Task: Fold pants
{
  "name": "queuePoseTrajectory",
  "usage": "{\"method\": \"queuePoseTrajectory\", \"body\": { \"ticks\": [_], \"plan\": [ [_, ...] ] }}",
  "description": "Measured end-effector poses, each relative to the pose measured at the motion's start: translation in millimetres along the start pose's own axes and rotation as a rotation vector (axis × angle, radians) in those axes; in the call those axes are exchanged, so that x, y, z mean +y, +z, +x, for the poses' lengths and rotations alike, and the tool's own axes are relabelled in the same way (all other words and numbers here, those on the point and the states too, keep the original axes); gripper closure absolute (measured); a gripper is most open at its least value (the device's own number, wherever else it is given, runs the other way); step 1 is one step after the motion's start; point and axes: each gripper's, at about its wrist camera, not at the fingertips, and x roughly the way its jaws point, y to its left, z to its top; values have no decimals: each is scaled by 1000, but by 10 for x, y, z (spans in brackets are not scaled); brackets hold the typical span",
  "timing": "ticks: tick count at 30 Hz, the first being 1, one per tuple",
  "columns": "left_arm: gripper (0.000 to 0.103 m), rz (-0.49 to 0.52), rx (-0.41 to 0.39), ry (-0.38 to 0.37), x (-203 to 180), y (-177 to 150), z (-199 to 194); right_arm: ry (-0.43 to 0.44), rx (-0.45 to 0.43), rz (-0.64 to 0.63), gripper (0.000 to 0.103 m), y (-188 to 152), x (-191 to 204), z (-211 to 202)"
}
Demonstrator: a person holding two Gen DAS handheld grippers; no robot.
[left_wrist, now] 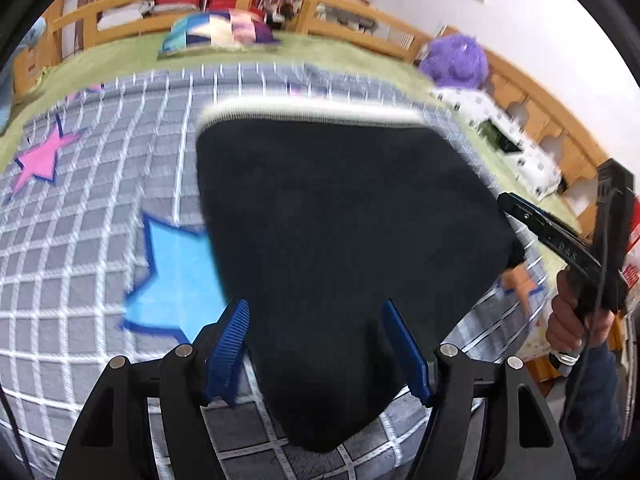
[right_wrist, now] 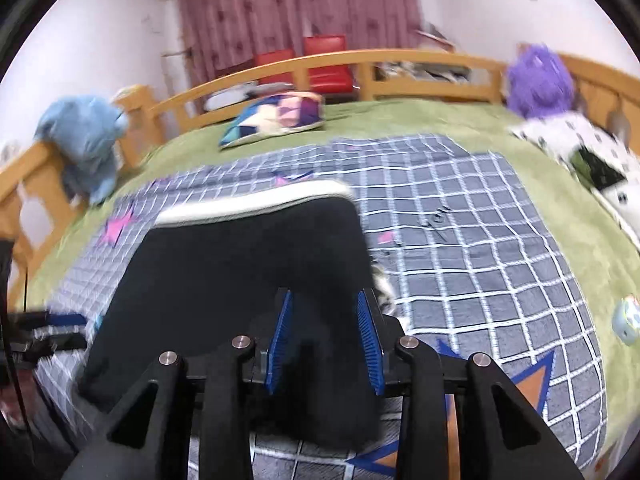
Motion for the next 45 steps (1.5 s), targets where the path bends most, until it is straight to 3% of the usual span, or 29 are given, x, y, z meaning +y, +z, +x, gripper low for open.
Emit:
{"method": "queuePoseTrajectory", "body": {
  "ticks": [2, 3, 4, 6, 8, 10, 12, 14, 18, 22, 24, 27, 29, 31, 34, 35, 38, 41, 43, 45],
  "plan": [
    [27, 25, 12, 66, -33, -154, 194, -12, 69, -40, 71, -234, 55, 239],
    [24, 41, 19, 64, -36, -221, 267, -33, 117, -32, 71, -373, 39, 378],
    [20, 39, 32, 42, -11, -258, 308, -43, 135, -30, 71, -467, 32, 439],
    [20, -30, 83, -42, 123, -224, 312, -59, 127, -71, 71, -527, 101, 395],
    [20, -89, 103, -91, 249, -151, 275, -50, 175, -83, 71, -463, 96, 355],
    [22, -124, 68, -84, 364, -52, 175, -16, 175, -78, 70, -316, 50, 308],
    [23, -131, 20, -85, 453, 85, 71, -12, 129, -70, 48, -151, 5, 271],
    [22, -145, -4, -87, 532, 220, 61, -7, 88, -66, 41, 44, -50, 324],
    [22, -193, -25, -99, 712, 546, 240, 50, 127, -1, 41, 341, -235, 764],
    [24, -247, 41, -122, 845, 633, 603, 117, 223, 64, 38, 333, -450, 1298],
    [26, -280, 73, -160, 910, 598, 755, 158, 232, 100, 38, 275, -547, 1368],
    [28, -271, 52, -191, 899, 542, 810, 201, 255, 148, 38, 232, -650, 1391],
    [40, -253, 55, -208, 853, 565, 845, 201, 254, 148, 38, 209, -641, 1394],
    [43, -266, 61, -213, 826, 601, 904, 222, 277, 182, 38, 186, -655, 1402],
    [61, -290, 64, -235, 811, 643, 941, 329, 333, 262, 37, 84, -722, 1445],
    [72, -294, 61, -242, 779, 674, 932, 336, 323, 278, 39, 61, -736, 1430],
    [82, -293, 49, -255, 765, 796, 775, 288, 295, 269, 54, 113, -656, 1336],
    [83, -271, 18, -308, 852, 905, 515, 280, 262, 319, 69, 210, -606, 1105],
    [83, -245, -11, -298, 936, 971, 291, 283, 227, 314, 80, 299, -428, 906],
    [83, -233, -29, -277, 1108, 994, 58, 325, 205, 305, 81, 358, -169, 757]
  ]
}}
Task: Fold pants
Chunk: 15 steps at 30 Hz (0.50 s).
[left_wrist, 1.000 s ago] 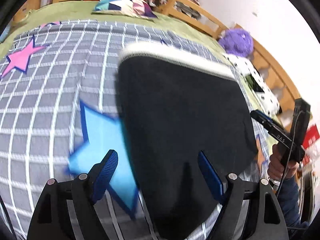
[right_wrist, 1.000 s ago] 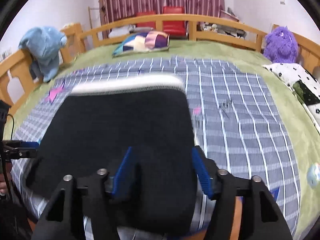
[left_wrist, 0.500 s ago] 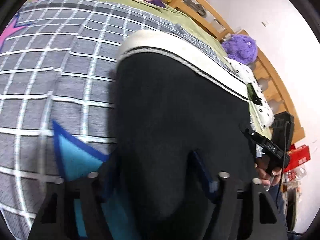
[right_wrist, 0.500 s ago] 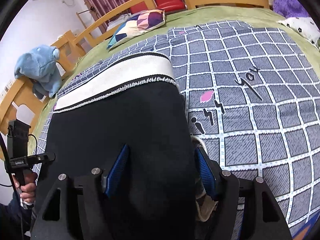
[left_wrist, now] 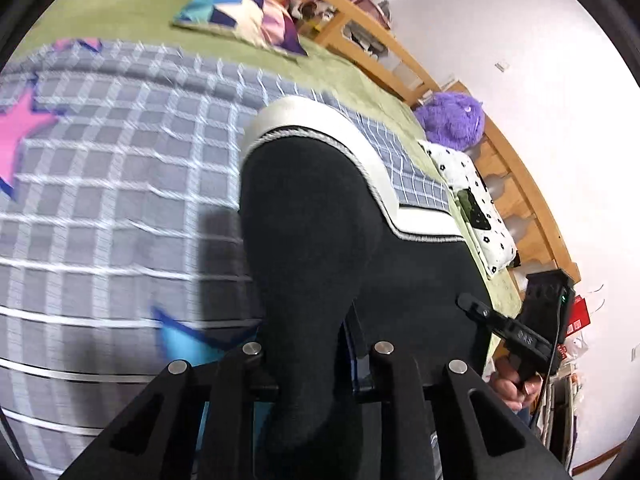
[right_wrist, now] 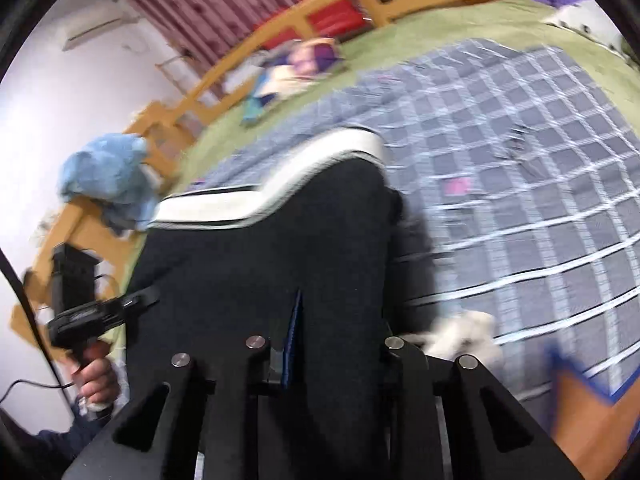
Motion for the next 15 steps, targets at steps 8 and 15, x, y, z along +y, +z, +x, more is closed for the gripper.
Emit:
{"method": "queuePoseTrajectory", "body": {
  "ticks": [8, 15],
  "plan": [
    [76, -20, -3, 236, 948, 131, -652, 123, 69, -87, 81, -327, 1103, 912],
    [52, 71, 9, 433, 1102, -97, -388, -21, 50, -163, 65, -381, 1052, 1307]
  ]
}}
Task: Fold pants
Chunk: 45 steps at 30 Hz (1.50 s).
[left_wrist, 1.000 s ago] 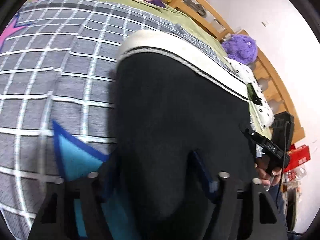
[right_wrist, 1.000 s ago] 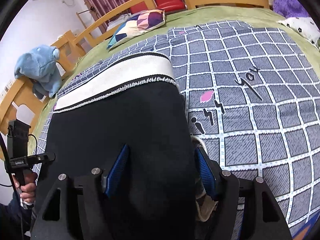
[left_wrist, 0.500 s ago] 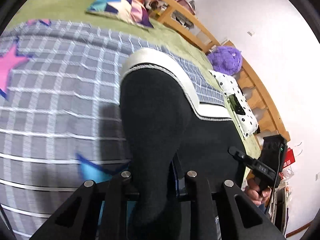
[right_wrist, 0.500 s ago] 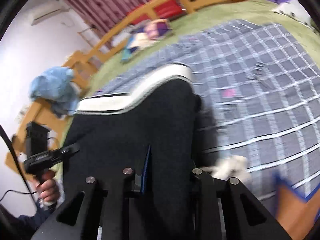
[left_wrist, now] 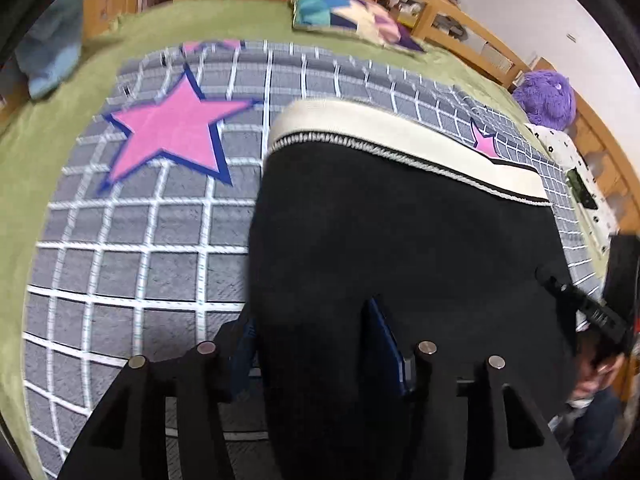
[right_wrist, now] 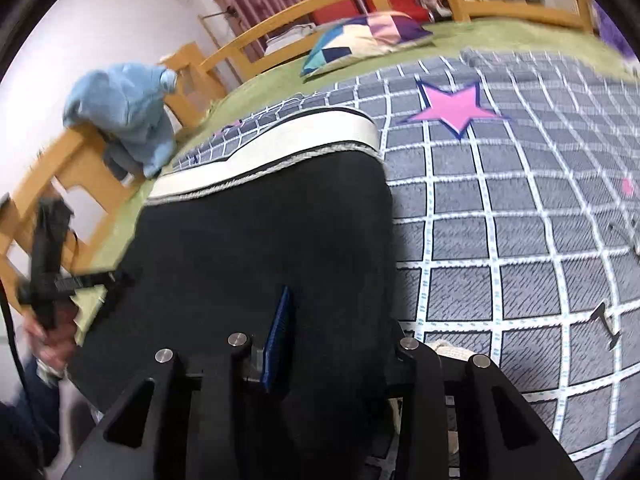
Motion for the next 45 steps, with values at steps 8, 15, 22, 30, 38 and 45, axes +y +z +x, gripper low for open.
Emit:
{"method": "queuePoseTrajectory", "body": {
  "ticks": [8, 15, 22, 30, 38, 45],
  "plan": [
    [39, 73, -149, -6, -122, -258, -759, -130, -136, -56, 60, -151, 399, -841],
    [38, 90, -91, 64, -276, -1102, -414, -181, -87, -172, 60, -865, 581, -640],
    [38, 26, -90, 14, -207, -1051, -578, -229, -17, -227, 61, -950, 653, -647],
    [38, 119, -236, 42, -395, -306, -701, -247, -270, -254, 52, -63, 756, -820],
    [38, 145, -251, 45, -644, 515, -3, -240, -213, -321, 53, 564, 785, 37],
    [35, 118, -191, 89, -549, 694, 509, -256, -95, -236, 54, 715, 330, 487]
  ]
}}
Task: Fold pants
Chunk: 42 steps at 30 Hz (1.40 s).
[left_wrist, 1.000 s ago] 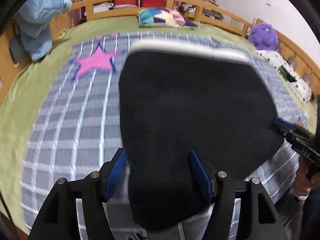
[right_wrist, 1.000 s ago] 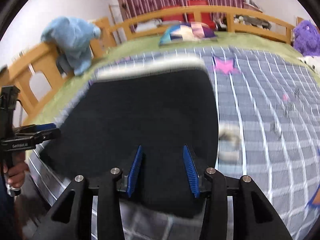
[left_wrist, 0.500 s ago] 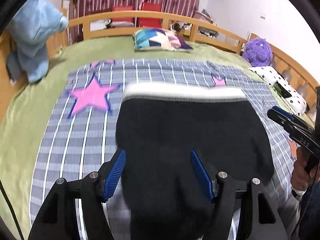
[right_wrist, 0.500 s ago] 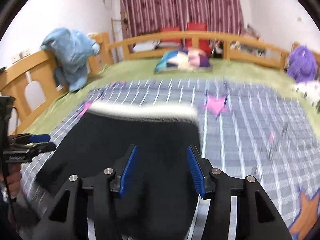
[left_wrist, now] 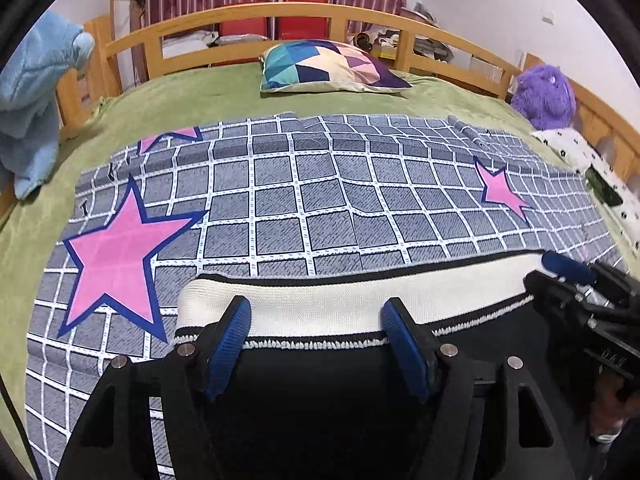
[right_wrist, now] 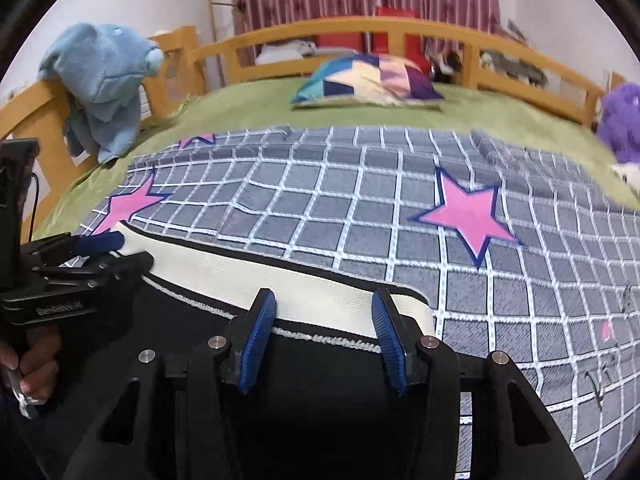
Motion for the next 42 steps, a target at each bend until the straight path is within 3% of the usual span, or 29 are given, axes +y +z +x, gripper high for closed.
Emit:
{"method": "queuePoseTrajectory", "body": {
  "ticks": [3, 7, 11, 15, 21, 26, 29, 35, 38, 42],
  "plan": [
    [36, 24, 30, -3, -13, -42, -63, -19, -7, -26, 54, 10, 39, -17],
    [33, 103, 69, 62, -56, -229, -379, -80, -13, -64, 54, -98, 114, -248],
    [33, 34, 161, -1, 94, -625, -628, -66, 4, -43, 54, -452, 105, -577],
    [33, 11, 129, 26, 151, -1101, -980, -58, 9, -6, 53, -845, 79, -907],
    [30, -133, 126, -42, 207, -1610, -1307, -33, 44, 79, 51, -1371, 26, -1267],
    [29, -80, 137, 29, 7, -1777, -1546, -33, 70, 101, 51, -1753, 114, -1513],
    [29, -67, 91, 52, -116, -1785, -1826, -48, 72, 114, 51, -1727, 176, -1753],
    [29, -76, -70, 10, -288, -1798, -2524, -57, -97, 94, 42, -1543, 481, -2562],
    [28, -104, -96, 8, -366, -1762, -2755, -57, -151, 84, 34, -1443, 636, -2856],
    [23, -39, -113, 107, -579, -1606, -3012, -72, -148, 90, 33, -1282, 775, -3097]
  ]
}}
